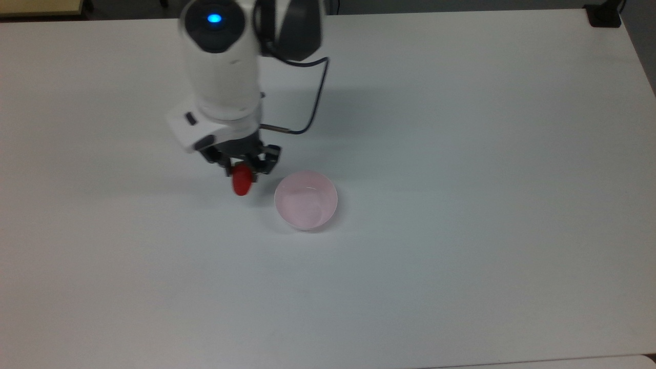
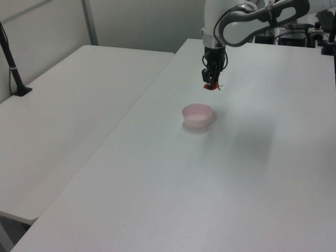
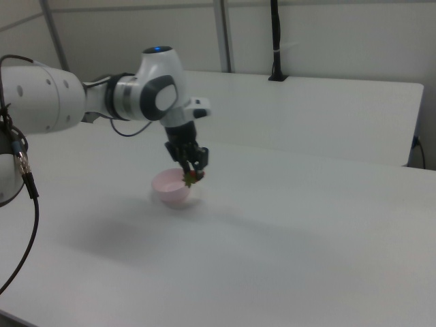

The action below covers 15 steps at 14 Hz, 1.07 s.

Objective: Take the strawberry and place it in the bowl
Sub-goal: 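Lift the strawberry and carry it over the pink bowl, then lower the strawberry into the bowl and open the gripper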

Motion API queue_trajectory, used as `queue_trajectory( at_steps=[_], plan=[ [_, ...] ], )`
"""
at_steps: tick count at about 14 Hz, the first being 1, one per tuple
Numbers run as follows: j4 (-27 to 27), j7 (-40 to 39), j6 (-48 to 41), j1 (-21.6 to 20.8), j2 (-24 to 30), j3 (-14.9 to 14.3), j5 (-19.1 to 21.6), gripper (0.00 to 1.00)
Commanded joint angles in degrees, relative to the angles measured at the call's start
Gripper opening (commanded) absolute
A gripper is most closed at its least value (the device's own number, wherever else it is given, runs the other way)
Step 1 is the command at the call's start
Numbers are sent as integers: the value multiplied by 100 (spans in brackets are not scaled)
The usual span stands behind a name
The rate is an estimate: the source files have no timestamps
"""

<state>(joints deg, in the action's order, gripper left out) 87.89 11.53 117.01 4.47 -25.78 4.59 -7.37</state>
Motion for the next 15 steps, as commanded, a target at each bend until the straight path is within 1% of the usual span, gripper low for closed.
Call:
queue_trajectory(
  at_steps=[1, 5, 6, 8, 9, 10, 11, 12, 14, 15],
  plan=[
    [159, 322, 6, -454, 56, -29, -10, 24],
    [159, 517, 296, -754, -172, -29, -46, 25],
    [159, 552, 383, -754, -208, -29, -63, 30],
    [150, 622, 603, -772, -348, -29, -72, 35],
    [150, 640, 656, -781, -366, -29, -72, 40],
    [150, 649, 657, -781, -358, -29, -72, 53],
    [150, 640, 630, -781, -349, -29, -63, 85],
    [132, 631, 587, -781, -323, -29, -72, 100],
    [132, 623, 490, -790, -218, -38, -72, 100],
    [123, 614, 289, -781, -95, -38, -72, 100]
  ],
)
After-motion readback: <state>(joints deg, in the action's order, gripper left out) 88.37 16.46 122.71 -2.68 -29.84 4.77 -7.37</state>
